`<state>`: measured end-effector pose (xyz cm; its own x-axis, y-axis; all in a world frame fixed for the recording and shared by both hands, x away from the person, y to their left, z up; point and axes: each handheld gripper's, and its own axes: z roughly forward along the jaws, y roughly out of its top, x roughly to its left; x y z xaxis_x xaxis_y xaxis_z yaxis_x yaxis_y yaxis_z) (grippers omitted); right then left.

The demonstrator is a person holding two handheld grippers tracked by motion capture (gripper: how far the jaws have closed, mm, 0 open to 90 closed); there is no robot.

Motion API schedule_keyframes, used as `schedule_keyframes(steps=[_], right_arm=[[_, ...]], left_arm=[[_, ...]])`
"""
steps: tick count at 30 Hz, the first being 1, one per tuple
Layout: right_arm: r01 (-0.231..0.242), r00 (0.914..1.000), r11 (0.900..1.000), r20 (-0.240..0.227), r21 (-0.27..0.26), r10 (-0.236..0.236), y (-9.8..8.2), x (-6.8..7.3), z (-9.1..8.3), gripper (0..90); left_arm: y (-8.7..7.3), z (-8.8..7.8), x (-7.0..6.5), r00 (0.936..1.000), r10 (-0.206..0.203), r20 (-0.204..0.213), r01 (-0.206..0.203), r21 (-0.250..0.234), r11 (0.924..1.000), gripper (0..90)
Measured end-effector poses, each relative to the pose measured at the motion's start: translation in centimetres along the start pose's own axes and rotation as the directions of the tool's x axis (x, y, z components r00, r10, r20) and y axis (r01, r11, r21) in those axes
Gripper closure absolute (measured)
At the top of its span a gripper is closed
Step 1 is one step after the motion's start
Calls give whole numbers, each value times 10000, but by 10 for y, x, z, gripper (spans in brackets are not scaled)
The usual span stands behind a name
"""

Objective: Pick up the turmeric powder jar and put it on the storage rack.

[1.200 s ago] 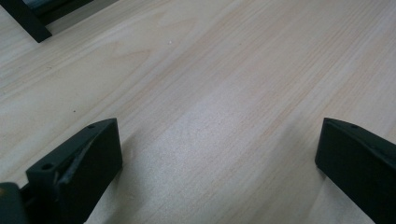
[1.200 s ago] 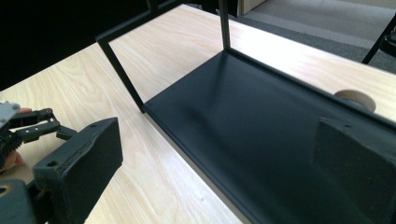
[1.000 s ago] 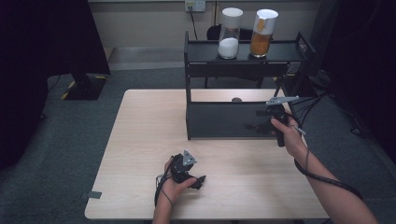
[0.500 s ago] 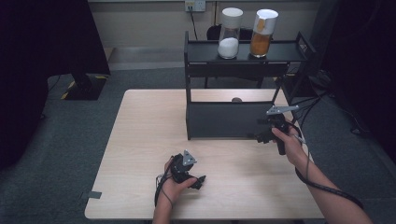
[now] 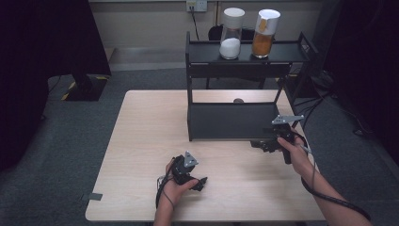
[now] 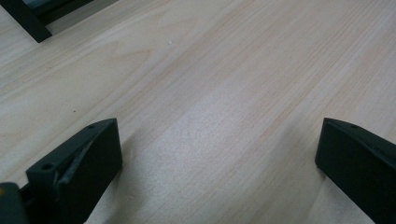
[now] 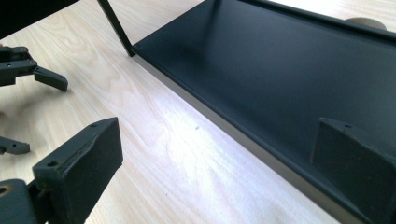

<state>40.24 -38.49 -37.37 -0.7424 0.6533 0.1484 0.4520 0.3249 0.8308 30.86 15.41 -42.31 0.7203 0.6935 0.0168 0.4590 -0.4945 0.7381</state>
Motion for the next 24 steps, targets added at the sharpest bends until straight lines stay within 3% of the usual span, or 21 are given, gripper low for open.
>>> schedule_keyframes(steps=[24], right_arm=[[76,9996,9993,270,375,-86,-43,4,-17,9]], left_arm=[[0,0,0,10000,-2,4,2,6,10000,0]])
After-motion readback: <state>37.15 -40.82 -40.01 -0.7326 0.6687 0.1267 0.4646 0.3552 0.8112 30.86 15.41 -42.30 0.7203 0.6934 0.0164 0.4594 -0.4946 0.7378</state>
